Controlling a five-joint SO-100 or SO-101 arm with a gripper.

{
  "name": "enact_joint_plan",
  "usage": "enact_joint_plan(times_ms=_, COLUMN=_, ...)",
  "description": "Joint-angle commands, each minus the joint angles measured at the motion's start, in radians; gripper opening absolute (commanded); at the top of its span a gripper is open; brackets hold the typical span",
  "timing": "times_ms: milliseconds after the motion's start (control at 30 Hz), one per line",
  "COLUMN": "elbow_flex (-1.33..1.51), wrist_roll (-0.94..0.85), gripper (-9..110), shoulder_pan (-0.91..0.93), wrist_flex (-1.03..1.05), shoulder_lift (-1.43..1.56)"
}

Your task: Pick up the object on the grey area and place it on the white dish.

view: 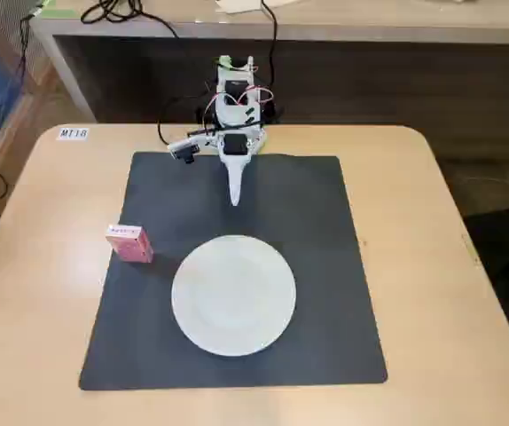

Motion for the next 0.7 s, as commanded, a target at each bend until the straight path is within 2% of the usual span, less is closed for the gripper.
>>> enact_joint_plan(times_ms=0, elbow_flex=0.086, wrist_roll=-0.025, gripper=0, shoulder_pan=-0.021, wrist_flex=0.0, shoulder_lift=0.023)
enact_joint_plan(times_ms=400, elbow_flex=0.015, wrist_roll=-0.046, gripper=0, shoulder_pan=-0.025, wrist_flex=0.038, shoulder_lift=0.017)
enact_joint_plan(times_ms=500, elbow_flex=-0.207, wrist_roll=-0.103, gripper=0, shoulder_pan=-0.041, wrist_flex=0.031, shoulder_lift=-0.129)
enact_joint_plan(times_ms=667, elbow_flex=-0.828, wrist_roll=-0.27, gripper=0, shoulder_pan=-0.046, wrist_flex=0.094, shoulder_lift=-0.65)
